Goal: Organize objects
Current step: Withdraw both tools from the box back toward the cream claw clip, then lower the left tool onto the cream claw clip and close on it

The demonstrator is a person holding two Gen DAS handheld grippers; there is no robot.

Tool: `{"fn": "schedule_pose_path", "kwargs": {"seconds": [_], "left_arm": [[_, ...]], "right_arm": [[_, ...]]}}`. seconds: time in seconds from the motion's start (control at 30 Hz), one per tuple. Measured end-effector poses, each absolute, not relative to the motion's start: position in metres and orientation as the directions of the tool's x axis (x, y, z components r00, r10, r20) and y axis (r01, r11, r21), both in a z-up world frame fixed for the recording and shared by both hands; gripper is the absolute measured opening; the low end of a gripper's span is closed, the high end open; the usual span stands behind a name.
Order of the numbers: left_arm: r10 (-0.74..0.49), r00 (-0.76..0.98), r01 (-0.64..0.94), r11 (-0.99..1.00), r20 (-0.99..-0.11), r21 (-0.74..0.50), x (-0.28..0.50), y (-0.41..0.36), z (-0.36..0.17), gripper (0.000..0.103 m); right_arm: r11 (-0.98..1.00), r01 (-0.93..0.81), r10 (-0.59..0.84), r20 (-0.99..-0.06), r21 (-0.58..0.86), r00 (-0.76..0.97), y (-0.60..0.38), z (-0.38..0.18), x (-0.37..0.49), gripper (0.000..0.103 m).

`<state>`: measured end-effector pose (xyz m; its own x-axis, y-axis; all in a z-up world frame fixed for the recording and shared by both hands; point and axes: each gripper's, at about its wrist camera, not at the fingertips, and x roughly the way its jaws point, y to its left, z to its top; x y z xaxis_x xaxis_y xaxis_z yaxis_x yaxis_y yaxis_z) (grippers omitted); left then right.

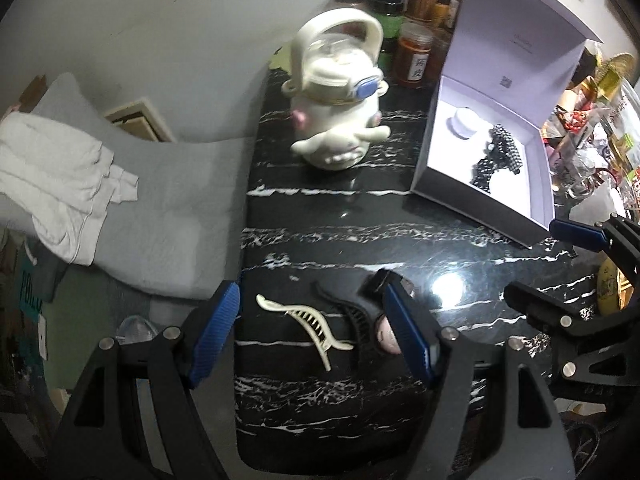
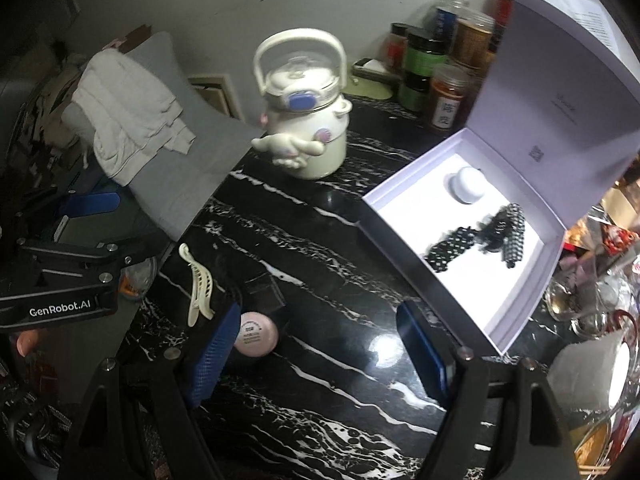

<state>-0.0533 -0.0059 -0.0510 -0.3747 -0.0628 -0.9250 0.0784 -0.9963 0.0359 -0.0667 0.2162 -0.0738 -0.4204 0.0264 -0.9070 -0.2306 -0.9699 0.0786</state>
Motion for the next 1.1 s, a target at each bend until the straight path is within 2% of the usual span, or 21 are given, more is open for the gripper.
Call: {"fn": "schedule_pose_path", "kwargs": {"seconds": [0.6, 1.1], "left_arm": [[-0.056, -0.266, 0.148, -0.989, -0.962, 0.017, -0.043, -0.028, -0.093, 0.073], [0.004, -0.144, 0.176, -0.984, -0.99, -0.029, -0.058, -0.037, -0.141, 0.073]], "right_arm": [[-0.982, -0.155, -0.051, -0.944, 0.106, -0.326, 0.199, -0.113, -0.091, 0.081], [-0.984, -0.135, -0.081, -0.967, 0.116, -0.24, 0.204, -0.151, -0.117, 0.081]]}}
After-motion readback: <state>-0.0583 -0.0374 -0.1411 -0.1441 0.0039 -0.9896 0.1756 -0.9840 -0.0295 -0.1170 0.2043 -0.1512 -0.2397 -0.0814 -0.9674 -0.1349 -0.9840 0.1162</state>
